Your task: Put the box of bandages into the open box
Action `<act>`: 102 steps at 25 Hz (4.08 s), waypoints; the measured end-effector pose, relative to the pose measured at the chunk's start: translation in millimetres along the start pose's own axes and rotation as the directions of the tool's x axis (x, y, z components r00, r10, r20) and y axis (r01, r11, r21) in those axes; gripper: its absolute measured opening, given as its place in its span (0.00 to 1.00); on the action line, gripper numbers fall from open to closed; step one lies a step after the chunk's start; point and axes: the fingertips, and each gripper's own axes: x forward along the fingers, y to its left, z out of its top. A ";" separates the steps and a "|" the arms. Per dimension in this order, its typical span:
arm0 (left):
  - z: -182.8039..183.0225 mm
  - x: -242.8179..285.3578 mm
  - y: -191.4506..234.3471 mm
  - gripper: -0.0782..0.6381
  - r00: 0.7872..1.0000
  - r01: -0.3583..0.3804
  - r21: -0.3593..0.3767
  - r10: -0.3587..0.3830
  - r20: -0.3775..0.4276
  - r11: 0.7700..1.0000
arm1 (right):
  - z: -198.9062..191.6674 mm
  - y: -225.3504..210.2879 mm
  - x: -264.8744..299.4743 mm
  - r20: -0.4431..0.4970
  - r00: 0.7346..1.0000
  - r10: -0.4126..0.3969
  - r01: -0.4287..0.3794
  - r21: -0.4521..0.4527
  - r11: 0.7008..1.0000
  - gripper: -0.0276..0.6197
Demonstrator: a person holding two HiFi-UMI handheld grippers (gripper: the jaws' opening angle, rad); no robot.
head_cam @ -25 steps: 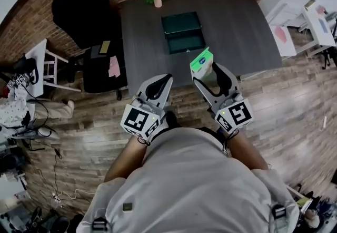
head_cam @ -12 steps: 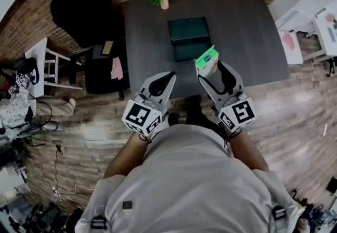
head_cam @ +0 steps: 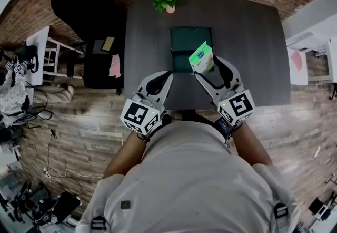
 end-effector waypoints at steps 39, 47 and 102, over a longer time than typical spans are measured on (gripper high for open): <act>-199.3 126.5 103.9 0.13 0.935 -0.199 -0.181 0.132 -0.329 0.963 | -317.0 -59.2 118.1 -0.681 0.685 0.258 -0.535 -0.229 0.813 0.50; -214.3 127.1 103.0 0.13 0.926 -0.207 -0.187 0.131 -0.353 0.960 | -357.5 -64.0 122.0 -0.757 0.622 0.203 -0.593 -0.285 0.753 0.50; 2.9 -35.3 16.8 0.13 0.999 0.020 0.112 -0.023 0.025 0.994 | -15.1 40.5 29.0 -0.073 0.995 -0.062 0.052 -0.135 0.989 0.09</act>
